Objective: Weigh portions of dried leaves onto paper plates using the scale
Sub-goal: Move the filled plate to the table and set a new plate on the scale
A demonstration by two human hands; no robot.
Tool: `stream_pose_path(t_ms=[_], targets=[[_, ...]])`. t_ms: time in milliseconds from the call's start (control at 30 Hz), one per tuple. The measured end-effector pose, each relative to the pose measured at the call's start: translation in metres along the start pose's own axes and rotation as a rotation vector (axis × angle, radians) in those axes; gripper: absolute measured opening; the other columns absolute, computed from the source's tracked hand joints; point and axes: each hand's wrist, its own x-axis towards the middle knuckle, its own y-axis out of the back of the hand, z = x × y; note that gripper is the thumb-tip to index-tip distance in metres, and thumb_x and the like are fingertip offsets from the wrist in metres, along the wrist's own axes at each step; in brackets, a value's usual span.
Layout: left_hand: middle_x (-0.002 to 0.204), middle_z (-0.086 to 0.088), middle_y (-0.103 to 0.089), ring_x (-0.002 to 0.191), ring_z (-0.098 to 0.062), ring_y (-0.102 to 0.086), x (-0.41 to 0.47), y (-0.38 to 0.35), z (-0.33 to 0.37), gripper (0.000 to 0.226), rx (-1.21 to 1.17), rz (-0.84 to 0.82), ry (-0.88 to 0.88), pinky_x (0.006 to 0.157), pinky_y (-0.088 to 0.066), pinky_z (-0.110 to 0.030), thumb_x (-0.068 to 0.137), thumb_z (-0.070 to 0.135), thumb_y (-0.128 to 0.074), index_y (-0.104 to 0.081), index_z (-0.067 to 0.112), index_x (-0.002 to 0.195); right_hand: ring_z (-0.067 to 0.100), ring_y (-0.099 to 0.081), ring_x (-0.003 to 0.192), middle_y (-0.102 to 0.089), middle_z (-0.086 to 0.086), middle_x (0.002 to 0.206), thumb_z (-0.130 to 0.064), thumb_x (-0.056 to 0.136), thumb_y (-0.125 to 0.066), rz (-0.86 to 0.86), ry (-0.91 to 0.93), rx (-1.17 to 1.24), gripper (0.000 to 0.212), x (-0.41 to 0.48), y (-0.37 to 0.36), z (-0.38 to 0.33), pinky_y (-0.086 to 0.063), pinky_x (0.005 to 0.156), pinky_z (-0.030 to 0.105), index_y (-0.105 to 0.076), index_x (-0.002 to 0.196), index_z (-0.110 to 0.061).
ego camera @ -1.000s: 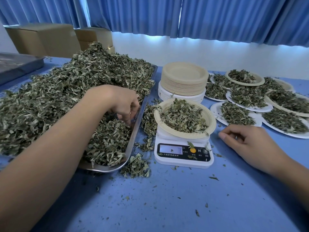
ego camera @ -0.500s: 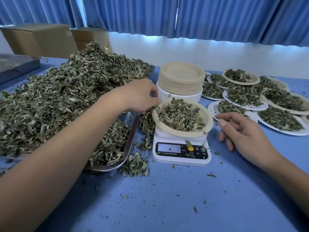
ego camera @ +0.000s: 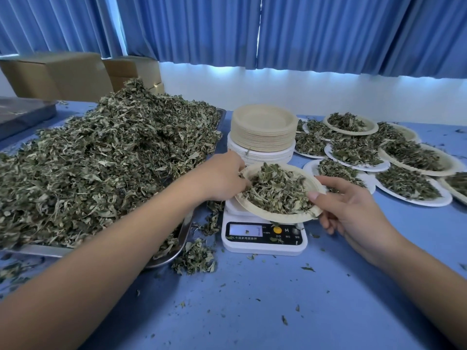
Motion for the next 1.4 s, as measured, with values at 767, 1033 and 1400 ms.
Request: stream_pose_path(t_ms=[767, 1033, 1400], targets=[[0.063, -0.015, -0.056, 0.050, -0.026, -0.049, 0.174, -0.023, 0.158, 0.021, -0.324, 0.027, 0.041, 0.046, -0.040, -0.026, 0.094, 0.007, -0.055, -0.056, 0.001, 0.074, 0.016, -0.054, 0.061, -0.067, 0.000, 0.074, -0.018, 0.094, -0.068, 0.633, 0.057, -0.529, 0.007, 0.127, 0.160, -0.048, -0.045, 0.065, 0.031, -0.074, 0.093, -0.020], [0.066, -0.009, -0.043, 0.055, -0.016, -0.032, 0.247, -0.049, 0.190, 0.021, -0.420, -0.070, 0.166, 0.051, -0.023, -0.024, 0.097, -0.005, -0.047, -0.047, 0.004, 0.079, 0.022, -0.060, 0.062, -0.068, 0.004, 0.071, -0.014, 0.093, -0.061, 0.658, -0.003, -0.911, 0.017, 0.195, 0.211, -0.040, -0.044, 0.052, 0.025, -0.073, 0.082, -0.019], [0.068, -0.005, -0.050, 0.062, -0.024, -0.051, 0.263, -0.050, 0.201, 0.025, -0.277, 0.101, -0.019, 0.069, -0.049, -0.035, 0.097, 0.012, -0.053, -0.066, 0.000, 0.114, 0.038, -0.065, 0.074, -0.066, 0.008, 0.067, -0.019, 0.097, -0.052, 0.669, 0.055, -1.078, 0.023, 0.196, 0.209, -0.043, -0.054, 0.067, 0.039, -0.072, 0.086, -0.015]])
